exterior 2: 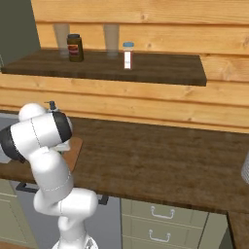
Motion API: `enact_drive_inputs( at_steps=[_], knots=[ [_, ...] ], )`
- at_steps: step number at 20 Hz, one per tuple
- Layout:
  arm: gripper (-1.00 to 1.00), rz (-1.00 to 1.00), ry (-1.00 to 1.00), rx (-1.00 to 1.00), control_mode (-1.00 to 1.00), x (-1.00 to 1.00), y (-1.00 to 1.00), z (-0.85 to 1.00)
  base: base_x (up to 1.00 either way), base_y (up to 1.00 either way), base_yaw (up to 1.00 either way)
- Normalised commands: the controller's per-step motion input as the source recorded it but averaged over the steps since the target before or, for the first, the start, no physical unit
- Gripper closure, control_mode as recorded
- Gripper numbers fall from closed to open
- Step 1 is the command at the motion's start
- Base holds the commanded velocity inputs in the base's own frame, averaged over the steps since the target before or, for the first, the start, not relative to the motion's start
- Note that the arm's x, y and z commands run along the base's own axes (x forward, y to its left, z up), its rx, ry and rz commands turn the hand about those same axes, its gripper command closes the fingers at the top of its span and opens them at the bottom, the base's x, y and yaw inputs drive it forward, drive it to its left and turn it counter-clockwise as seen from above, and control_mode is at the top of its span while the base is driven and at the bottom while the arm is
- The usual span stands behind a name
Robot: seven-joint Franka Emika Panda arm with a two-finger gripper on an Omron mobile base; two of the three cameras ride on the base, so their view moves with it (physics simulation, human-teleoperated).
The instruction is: Pick up the sponge from the counter and clean the cutting board by briefly scrubbing or pressing down on the cutting board. Once finished, release the sponge.
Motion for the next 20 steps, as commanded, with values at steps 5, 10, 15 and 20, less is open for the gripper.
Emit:
enact_drive_inputs(
  at_steps=[5,10,15,20],
  knots=[
    [1.0,0.0,-0.08,0.07,-1.0,-0.7,0.82,-0.18,0.0,0.0,0.0],
    [1.0,-0.02,-0.13,0.0,-1.0,-0.94,0.61,-0.17,0.0,0.0,0.0],
    [1.0,-0.14,-0.07,0.0,-1.0,-0.71,-0.1,-0.26,0.0,0.0,0.0],
    [1.0,-0.02,0.0,-0.03,-1.0,0.01,-0.48,-0.02,0.0,0.0,0.0]
  ],
)
